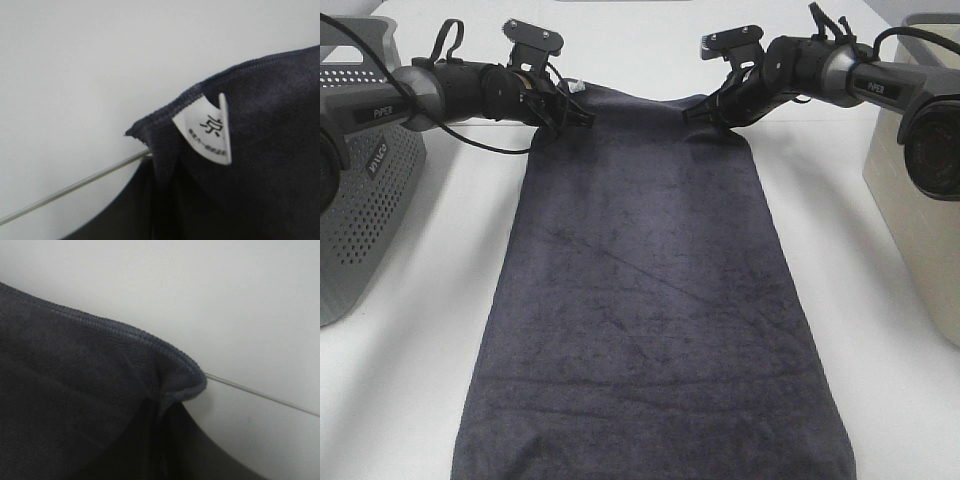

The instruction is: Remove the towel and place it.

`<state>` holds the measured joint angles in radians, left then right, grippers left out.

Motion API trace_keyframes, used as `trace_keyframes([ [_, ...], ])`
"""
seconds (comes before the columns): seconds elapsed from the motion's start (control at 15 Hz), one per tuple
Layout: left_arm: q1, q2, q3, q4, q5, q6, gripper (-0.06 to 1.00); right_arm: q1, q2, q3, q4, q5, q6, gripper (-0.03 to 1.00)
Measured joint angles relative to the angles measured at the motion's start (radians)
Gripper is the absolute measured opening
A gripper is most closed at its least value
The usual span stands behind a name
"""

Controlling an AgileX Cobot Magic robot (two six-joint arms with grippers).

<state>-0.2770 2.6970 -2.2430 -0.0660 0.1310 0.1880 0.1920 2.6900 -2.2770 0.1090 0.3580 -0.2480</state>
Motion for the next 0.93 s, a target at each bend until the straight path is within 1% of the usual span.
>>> trace_keyframes([
  [0.07, 0.000, 0.000, 0.000, 0.000, -0.005, -0.001, 0.25, 0.000, 0.000, 0.000, 0.000, -0.003, -0.002, 0.19],
  [0.2, 0.000, 0.011, 0.000, 0.000, -0.021, -0.001, 0.50, 0.000, 0.000, 0.000, 0.000, -0.031, -0.002, 0.50],
  [0.27, 0.000, 0.020, 0.000, 0.000, -0.021, -0.001, 0.60, 0.000, 0.000, 0.000, -0.010, -0.042, -0.002, 0.63],
  [0.33, 0.000, 0.029, 0.000, 0.000, -0.021, -0.001, 0.67, 0.000, 0.000, 0.000, -0.029, -0.048, -0.002, 0.71],
  [0.4, 0.000, 0.033, 0.000, 0.000, -0.021, -0.001, 0.69, 0.000, 0.000, 0.000, -0.055, -0.048, -0.002, 0.75],
  [0.47, 0.000, 0.033, 0.000, 0.000, -0.026, -0.001, 0.70, 0.000, 0.000, 0.000, -0.072, -0.048, -0.002, 0.76],
  [0.67, 0.000, 0.026, 0.000, 0.016, -0.039, -0.001, 0.71, 0.000, -0.010, 0.000, -0.097, -0.032, -0.002, 0.77],
  [0.87, 0.000, -0.027, 0.000, 0.025, -0.001, -0.001, 0.71, 0.000, -0.084, 0.000, -0.109, 0.076, -0.002, 0.77],
  [0.93, 0.000, -0.089, 0.000, 0.026, 0.073, -0.001, 0.71, 0.000, -0.151, 0.000, -0.109, 0.190, -0.002, 0.77],
])
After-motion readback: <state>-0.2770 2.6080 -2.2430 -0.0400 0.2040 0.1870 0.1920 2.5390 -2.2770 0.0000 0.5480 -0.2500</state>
